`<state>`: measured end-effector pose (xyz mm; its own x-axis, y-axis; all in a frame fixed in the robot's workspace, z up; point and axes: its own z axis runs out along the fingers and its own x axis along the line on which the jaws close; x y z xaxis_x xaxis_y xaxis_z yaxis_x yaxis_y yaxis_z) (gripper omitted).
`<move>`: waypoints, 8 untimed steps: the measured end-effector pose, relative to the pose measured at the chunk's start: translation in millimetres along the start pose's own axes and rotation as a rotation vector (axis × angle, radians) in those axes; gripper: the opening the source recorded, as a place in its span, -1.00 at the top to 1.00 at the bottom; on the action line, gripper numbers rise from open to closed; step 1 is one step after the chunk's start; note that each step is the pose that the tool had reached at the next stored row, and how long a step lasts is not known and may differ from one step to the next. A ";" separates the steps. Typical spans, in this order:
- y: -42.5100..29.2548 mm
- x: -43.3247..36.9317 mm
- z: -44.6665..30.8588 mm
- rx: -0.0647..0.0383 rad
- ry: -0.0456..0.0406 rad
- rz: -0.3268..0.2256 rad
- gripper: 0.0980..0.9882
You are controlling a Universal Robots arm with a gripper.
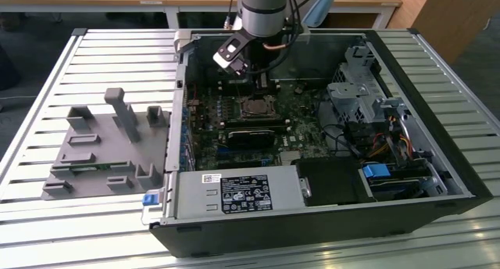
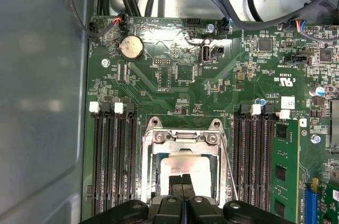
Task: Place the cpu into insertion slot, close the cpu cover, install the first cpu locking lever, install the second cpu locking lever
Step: 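Install the first cpu locking lever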
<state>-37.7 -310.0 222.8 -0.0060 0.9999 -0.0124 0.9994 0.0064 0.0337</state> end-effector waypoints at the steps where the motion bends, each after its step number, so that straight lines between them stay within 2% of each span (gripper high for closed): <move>1: 0.0 0.0 -0.2 0.000 0.0001 0.000 0.98; 8: 0.1 0.0 -2.2 0.000 -0.0001 0.000 0.98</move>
<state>-37.7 -310.0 225.0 -0.0061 0.9999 -0.0125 0.9994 0.0065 0.0337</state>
